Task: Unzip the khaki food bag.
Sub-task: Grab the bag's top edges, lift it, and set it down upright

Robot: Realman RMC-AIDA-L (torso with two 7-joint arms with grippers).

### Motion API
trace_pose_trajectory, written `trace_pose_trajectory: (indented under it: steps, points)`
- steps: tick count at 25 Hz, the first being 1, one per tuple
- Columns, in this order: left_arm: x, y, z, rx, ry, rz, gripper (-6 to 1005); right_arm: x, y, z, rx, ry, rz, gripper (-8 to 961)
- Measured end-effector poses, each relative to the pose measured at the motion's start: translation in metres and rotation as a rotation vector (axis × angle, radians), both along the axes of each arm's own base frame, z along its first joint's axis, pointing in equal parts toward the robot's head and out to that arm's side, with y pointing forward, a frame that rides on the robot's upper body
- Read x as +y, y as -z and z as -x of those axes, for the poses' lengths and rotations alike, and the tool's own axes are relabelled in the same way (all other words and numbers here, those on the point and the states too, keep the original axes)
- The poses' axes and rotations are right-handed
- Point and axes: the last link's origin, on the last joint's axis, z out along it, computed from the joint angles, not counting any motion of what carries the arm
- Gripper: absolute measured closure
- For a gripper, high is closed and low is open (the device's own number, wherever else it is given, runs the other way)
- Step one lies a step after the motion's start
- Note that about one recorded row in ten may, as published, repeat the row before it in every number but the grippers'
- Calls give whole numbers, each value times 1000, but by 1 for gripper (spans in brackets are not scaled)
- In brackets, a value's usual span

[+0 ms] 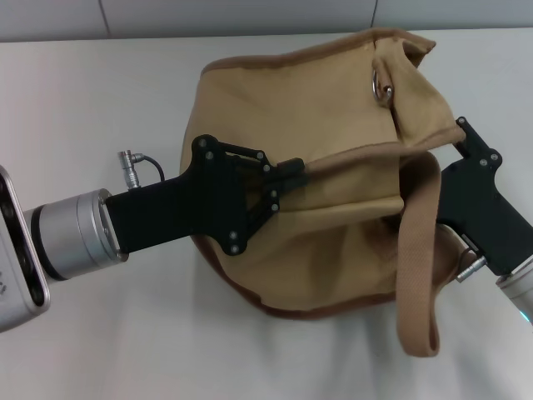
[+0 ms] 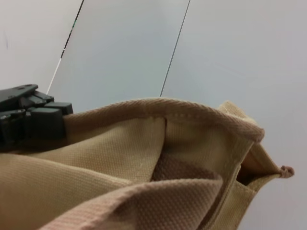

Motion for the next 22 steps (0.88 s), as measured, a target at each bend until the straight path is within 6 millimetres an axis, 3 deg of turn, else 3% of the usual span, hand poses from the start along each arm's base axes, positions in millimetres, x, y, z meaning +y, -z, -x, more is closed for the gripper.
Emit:
trace_pose_trajectory:
  steps: [22]
  points:
    - [-2,4,3,10,-15,14,948,-6,-13,-9,120,62,-12,264]
